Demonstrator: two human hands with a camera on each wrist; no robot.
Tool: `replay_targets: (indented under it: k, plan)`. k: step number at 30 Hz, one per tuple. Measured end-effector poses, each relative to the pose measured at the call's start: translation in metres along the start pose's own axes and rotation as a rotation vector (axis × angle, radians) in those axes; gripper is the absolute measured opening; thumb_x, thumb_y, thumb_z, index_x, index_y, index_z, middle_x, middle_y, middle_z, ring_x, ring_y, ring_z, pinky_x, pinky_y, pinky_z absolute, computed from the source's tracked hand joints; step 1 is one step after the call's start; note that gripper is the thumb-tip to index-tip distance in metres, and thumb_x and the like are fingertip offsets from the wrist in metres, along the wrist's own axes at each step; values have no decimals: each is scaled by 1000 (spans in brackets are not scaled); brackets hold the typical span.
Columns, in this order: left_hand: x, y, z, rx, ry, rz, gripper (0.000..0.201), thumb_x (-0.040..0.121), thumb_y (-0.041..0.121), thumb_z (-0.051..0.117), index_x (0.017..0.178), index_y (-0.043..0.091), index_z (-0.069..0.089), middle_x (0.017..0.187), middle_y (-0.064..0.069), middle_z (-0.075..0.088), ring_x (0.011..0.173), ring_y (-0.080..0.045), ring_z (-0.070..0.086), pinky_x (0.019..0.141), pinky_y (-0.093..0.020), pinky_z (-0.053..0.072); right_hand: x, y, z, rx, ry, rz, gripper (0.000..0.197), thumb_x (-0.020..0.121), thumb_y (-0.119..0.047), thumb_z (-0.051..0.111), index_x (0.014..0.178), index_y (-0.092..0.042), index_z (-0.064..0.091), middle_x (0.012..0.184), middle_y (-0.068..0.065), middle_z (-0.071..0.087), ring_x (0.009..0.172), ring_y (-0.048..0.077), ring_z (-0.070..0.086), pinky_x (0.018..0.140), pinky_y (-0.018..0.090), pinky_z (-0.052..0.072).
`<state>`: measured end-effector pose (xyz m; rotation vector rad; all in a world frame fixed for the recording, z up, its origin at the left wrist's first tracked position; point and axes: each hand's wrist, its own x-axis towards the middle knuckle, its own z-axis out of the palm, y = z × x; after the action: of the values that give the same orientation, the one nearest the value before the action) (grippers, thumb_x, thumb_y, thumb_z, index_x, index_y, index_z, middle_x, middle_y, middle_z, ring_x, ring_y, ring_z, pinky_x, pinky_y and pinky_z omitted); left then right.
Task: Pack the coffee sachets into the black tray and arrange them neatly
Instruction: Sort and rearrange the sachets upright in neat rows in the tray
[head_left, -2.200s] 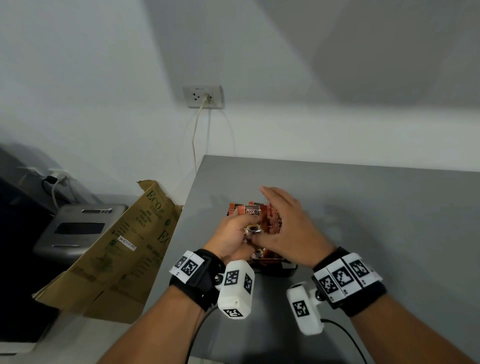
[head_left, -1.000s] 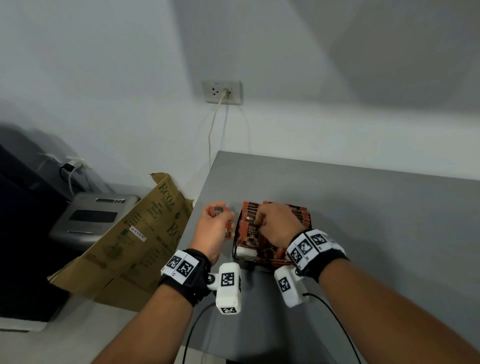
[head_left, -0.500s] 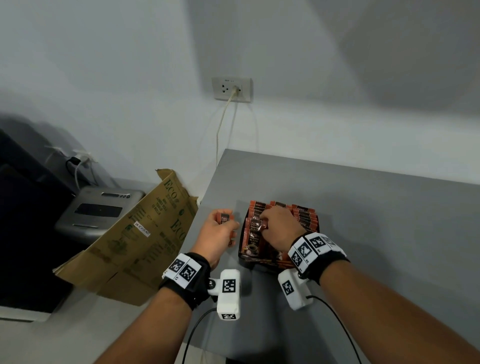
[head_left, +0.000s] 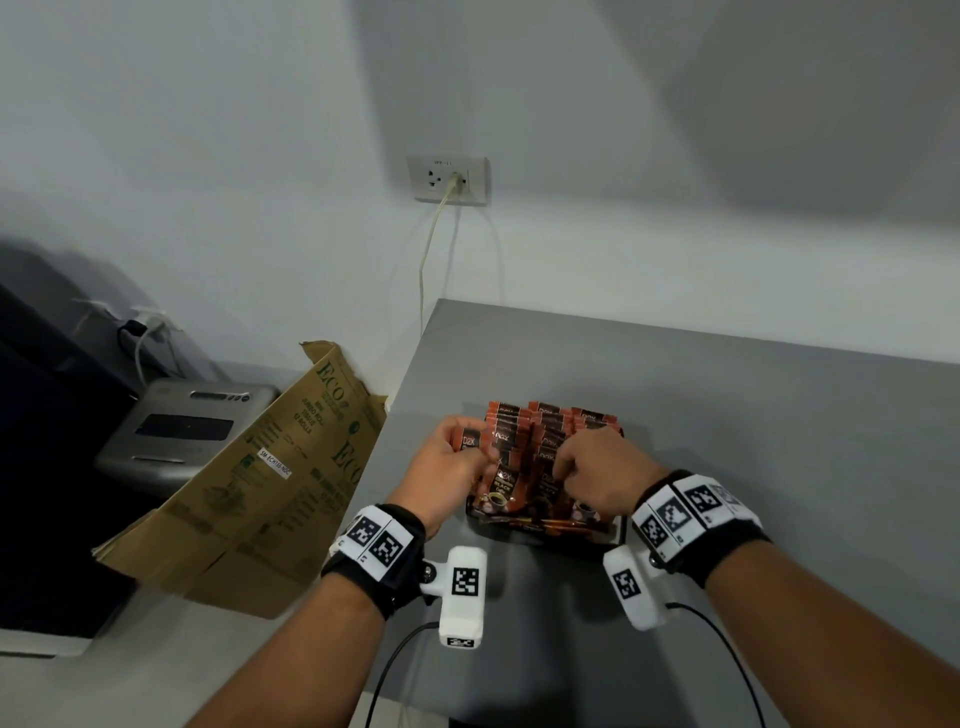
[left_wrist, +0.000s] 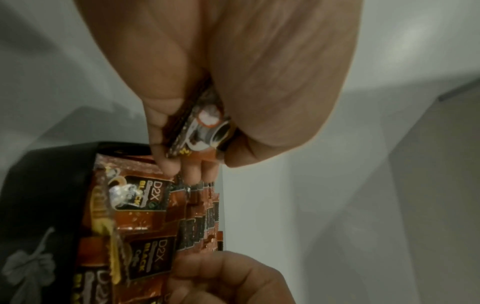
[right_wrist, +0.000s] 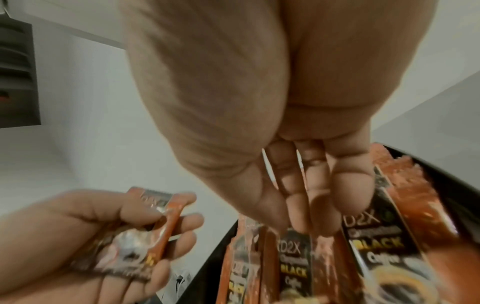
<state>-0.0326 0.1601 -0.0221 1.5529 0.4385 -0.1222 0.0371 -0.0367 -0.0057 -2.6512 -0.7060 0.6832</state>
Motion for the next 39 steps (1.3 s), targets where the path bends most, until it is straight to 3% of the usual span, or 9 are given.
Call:
replay_targets:
  k: [3,6,9,12,15,19,26,35,39]
  plan:
    - [5,7,13,200,-150,18,43,91,-8,46,110,29,58,110,-11,66,82,-19,63,66,-36,48,-3,2,9,-1,-14,-3,21,89,-5,56,97,-11,75,99,1,70,88,16,65,70,23,51]
    - [8,13,25,389,-273,-17,41,92,-5,44,113,29,57,102,-1,64,63,-11,55,55,-28,43,-4,4,16,37,22,10,16,86,-3,55,86,-8,70,88,4,68,81,21,65,71,31,56]
    - [9,13,29,560,-318,-43,40,93,0,44,122,25,55,84,-5,64,52,-12,49,50,-28,40,-7,3,19,67,25,-3,19,86,-3,54,89,-9,72,90,4,69,83,20,64,74,32,56]
    - [8,13,30,644,-317,-30,39,94,4,43,124,25,55,95,-13,71,54,-13,52,51,-28,43,-10,7,20,97,58,-3,27,88,-4,53,102,-12,75,102,2,70,93,19,64,81,29,54]
    - [8,15,28,705,-302,9,37,95,7,43,123,28,54,95,-1,68,63,-13,61,56,-26,49,-13,10,21,125,87,10,31,90,-6,54,115,-15,73,114,1,69,101,18,64,86,26,52]
    - [7,16,27,642,-268,23,33,96,6,44,118,28,55,88,-1,68,57,-14,60,52,-27,48,-17,12,21,153,87,2,29,92,-7,55,114,-15,73,115,-1,69,102,14,63,84,21,49]
    - [9,28,35,135,-189,16,37,94,-6,44,120,16,59,97,-17,66,81,-26,65,79,-52,60,-17,15,-1,598,369,-33,22,87,-24,71,108,-27,72,100,-12,72,91,1,67,84,22,54]
    - [8,39,61,-111,-193,85,47,83,-15,68,116,16,56,89,-5,72,72,-18,69,59,-38,60,-19,13,-19,629,530,-80,15,83,-20,77,91,-31,73,75,-9,70,67,3,64,70,27,54]
    - [8,35,65,-86,-162,51,43,84,-3,74,118,16,56,91,-5,70,75,-18,69,64,-35,58,-22,23,-18,616,554,-37,10,83,-19,75,77,-24,69,74,-7,71,71,13,67,72,33,55]
